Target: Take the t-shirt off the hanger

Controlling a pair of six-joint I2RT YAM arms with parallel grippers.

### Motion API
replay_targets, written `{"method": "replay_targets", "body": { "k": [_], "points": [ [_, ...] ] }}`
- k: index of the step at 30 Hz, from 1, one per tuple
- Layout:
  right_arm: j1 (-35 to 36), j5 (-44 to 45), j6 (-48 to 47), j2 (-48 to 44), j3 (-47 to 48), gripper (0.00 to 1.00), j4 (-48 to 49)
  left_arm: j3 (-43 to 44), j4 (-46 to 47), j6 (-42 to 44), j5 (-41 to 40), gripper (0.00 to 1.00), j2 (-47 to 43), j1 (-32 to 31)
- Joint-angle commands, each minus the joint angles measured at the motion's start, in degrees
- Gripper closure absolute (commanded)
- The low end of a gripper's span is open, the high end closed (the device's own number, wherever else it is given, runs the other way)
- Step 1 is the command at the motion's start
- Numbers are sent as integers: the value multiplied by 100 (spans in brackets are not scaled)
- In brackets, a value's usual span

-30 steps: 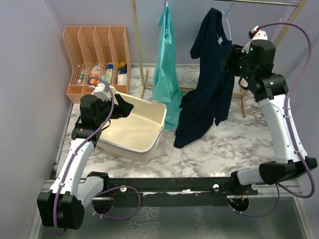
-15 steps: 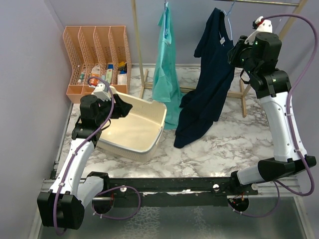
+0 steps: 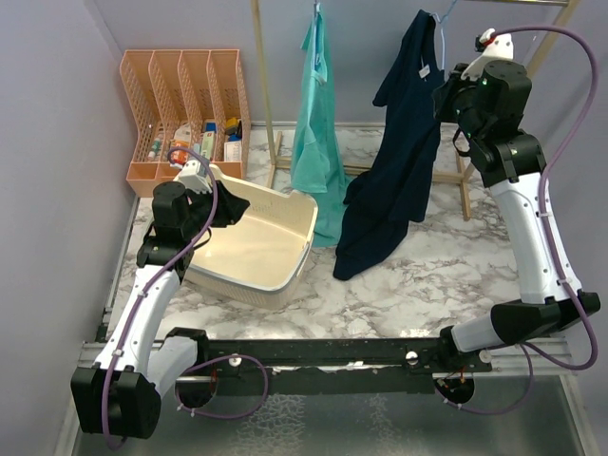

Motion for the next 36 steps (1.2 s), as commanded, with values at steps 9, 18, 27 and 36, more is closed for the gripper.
{"method": "replay_targets", "body": {
  "k": [9,18,27,36],
  "points": [
    [-14,-183,-616,-350,88,99,1531,-13,182,40,169,58,-172,-30],
    [-10,-194,-649,-1051,-385,99,1657,-5,230,39,272,52,-151,-31],
    [-10,-944,-376,-1867,-812,99,325,340,1045,-111,1198,30,47,-46],
    [-12,-2226,-266,-3494,-1636,99,-588,1397,3568,-1345,2600,22,487,-275]
  ]
}}
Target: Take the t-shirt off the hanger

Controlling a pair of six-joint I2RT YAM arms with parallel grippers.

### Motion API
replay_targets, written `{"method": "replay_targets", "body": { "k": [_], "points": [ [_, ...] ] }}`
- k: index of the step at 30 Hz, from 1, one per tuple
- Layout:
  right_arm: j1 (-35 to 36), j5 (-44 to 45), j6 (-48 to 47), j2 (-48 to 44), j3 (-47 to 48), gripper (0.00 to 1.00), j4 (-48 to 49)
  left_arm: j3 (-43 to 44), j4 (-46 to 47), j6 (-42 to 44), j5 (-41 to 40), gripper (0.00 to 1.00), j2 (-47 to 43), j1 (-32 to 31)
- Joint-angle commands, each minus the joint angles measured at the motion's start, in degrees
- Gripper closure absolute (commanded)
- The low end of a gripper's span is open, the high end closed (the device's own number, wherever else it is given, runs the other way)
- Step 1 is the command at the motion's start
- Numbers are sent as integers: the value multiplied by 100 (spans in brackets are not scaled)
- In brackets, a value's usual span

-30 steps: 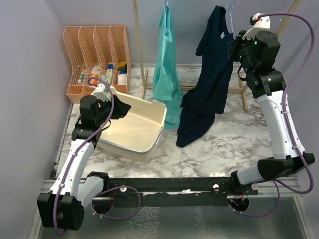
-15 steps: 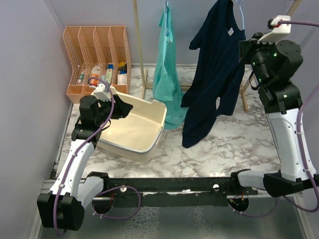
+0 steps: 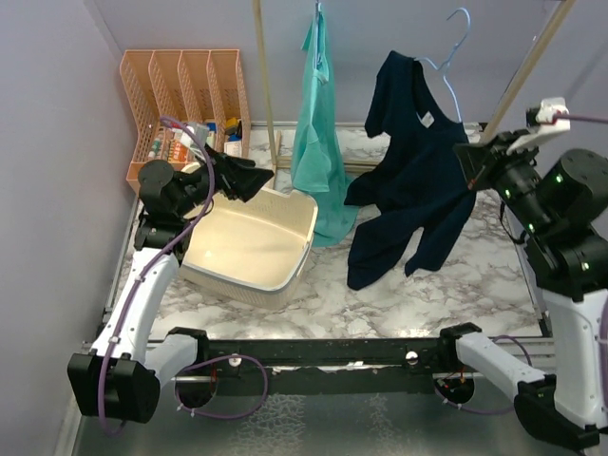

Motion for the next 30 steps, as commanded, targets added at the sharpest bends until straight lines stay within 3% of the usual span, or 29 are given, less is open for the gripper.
{"method": "replay_targets", "body": {
  "k": [1,4,10,14,22,30],
  "points": [
    [-8,-1025,120,-889,-143,99,-255,622,2205,-732,958,20,47,-217],
    [-8,-1450,117,-1124,-59,99,-694,1261,2715,-811,1440,15,366,-465],
    [-8,-2959,10,-1377,-335,99,-1126,3097,2766,-828,2916,12,1552,-1362],
    [-8,-3860,-12,-1482,-609,99,-1165,3939,2676,-831,3406,10,2197,-1681],
    [-8,-4601,201,-1601,-902,99,-871,4574,2564,-740,3836,11,2863,-2122],
    [-8,-4472,218,-1515,-954,99,-752,4841,2456,-955,4144,24,3368,-2507]
  ]
}}
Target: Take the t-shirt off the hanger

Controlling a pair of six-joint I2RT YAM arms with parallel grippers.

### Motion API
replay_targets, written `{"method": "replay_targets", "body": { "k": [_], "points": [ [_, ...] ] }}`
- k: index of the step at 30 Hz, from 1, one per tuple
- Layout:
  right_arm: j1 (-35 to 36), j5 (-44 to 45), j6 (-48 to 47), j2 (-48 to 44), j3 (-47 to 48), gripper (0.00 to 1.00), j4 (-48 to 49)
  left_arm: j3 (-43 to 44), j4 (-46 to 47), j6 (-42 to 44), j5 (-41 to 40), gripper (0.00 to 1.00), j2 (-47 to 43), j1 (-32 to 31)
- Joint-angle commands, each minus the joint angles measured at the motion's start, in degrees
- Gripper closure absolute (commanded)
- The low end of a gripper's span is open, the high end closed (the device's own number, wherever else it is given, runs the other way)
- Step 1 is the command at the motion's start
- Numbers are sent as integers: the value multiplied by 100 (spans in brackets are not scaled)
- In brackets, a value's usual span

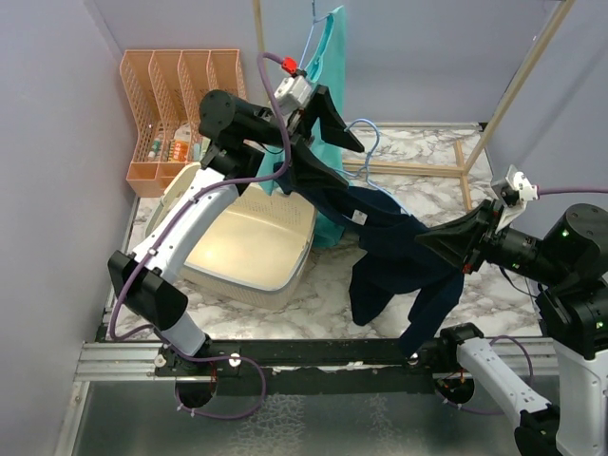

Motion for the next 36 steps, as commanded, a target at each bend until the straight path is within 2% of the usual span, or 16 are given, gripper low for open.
{"method": "replay_targets", "body": {
  "k": [1,3,5,8,9,17,18,19,21,22,24,32,36],
  "points": [
    [-3,-226,91,0,-40,99,509,122,18,-147,388,26,107,-138],
    [-3,-214,103,22,-71,99,559,106,44,-210,399,29,138,-168],
    [-8,-162,116,46,-96,99,616,35,284,-418,425,38,163,-193],
    [-3,-74,122,65,-97,99,673,-28,557,-694,492,98,193,-209],
    [-3,-37,125,65,-96,99,682,-41,561,-741,514,100,202,-207],
    [-5,210,55,59,-176,98,609,-226,1068,-1122,562,100,230,-207],
    [-3,305,37,47,-189,92,558,-191,1107,-1183,558,100,256,-206],
    [-3,425,33,17,-208,81,502,-153,1164,-1261,559,100,292,-211],
    [-3,751,-10,-74,-265,54,349,-43,1222,-1375,560,100,377,-201],
    [-3,916,-27,-139,-288,46,250,15,1234,-1414,555,100,405,-194],
    [-3,1296,-44,-273,-356,38,29,119,1240,-1453,545,100,456,-158],
    [-3,2911,-11,-1060,-711,34,-808,772,1588,-1967,491,100,856,124],
    [-3,3048,6,-1288,-936,36,-884,1036,1774,-2226,447,100,989,128]
  ]
}}
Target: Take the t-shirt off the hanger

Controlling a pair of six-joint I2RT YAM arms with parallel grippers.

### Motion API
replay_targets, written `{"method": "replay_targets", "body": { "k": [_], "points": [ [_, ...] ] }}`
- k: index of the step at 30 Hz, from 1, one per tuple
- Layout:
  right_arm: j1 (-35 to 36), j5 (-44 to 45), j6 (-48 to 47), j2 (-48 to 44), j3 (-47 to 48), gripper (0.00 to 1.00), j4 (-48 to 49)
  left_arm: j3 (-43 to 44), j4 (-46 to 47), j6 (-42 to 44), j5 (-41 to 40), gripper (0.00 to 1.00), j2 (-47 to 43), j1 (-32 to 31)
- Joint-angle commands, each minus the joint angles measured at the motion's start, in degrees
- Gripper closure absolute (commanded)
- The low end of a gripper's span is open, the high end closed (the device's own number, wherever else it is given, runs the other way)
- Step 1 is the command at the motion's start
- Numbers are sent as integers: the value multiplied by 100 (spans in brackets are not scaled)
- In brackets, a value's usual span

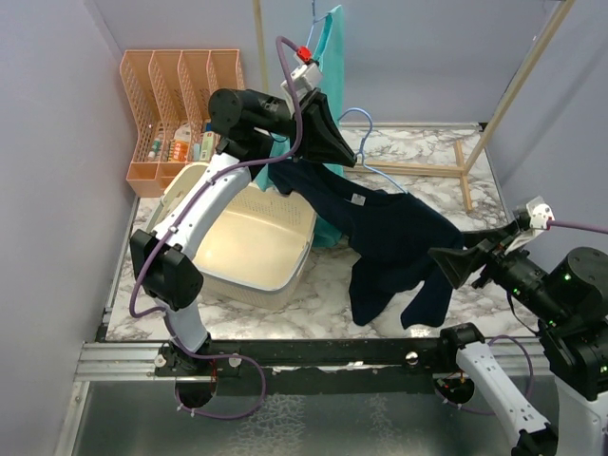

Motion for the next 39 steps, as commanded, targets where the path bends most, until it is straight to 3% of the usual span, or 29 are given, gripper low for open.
{"method": "replay_targets", "body": {
  "k": [1,3,9,17,28,32,35,36,39],
  "points": [
    [-1,600,47,-194,-280,39,-301,415,574,-476,-88,100,93,27],
    [-1,761,139,-182,-353,51,-288,471,738,-642,-99,100,126,27],
    [-1,1783,449,-227,-434,98,-59,206,880,-696,-145,100,-1,31],
    [20,4524,1185,-140,-40,99,-735,59,965,-690,-250,100,-101,279],
    [933,6079,2222,-203,95,99,-1634,290,1557,-1192,-391,100,-188,950],
    [1398,5731,2379,-230,-44,99,-1611,234,1512,-1177,-603,100,-199,920],
    [1423,4526,1615,-358,-294,98,-772,290,1386,-1176,-655,100,-38,733],
    [1423,4128,1403,-367,-317,93,-599,296,1375,-1179,-651,100,17,659],
    [1422,3314,1046,-279,-81,62,-424,261,1307,-1186,-547,100,153,434]
  ]
}}
